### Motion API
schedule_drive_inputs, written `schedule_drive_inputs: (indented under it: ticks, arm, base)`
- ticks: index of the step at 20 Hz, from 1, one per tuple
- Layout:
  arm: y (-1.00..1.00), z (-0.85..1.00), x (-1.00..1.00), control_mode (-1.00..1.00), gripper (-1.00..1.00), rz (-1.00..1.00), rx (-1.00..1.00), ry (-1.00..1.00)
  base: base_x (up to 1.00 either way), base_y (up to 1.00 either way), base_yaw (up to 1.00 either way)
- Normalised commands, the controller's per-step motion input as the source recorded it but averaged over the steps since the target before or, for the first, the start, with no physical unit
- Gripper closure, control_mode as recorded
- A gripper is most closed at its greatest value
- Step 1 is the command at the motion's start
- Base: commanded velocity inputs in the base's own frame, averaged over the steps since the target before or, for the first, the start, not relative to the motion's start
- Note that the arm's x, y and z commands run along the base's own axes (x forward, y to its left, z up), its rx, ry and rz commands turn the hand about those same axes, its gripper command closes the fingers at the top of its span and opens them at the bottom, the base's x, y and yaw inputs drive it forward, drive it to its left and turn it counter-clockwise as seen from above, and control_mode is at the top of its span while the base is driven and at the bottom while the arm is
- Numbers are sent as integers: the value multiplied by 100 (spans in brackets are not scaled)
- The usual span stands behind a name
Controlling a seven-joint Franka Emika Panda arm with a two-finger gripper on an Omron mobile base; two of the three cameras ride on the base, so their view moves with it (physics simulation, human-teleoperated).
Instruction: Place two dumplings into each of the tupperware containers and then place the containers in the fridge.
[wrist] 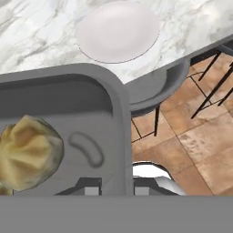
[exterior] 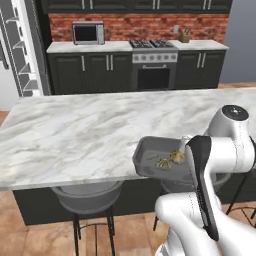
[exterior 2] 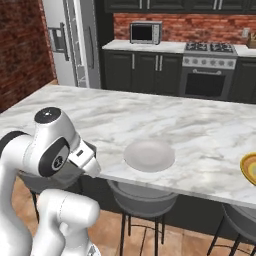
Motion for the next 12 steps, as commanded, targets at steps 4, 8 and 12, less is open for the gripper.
schedule_drive_inputs:
  ticks: [4, 8, 12]
  arm:
    - [0, 0, 0, 100, 100, 0, 0, 0]
    - [0, 0, 0, 100, 100, 0, 0, 0]
    - [0, 0, 0, 100, 100, 0, 0, 0]
  base:
    - [-44, 62, -2]
    - [-44, 78, -2]
    - [-24, 86, -3]
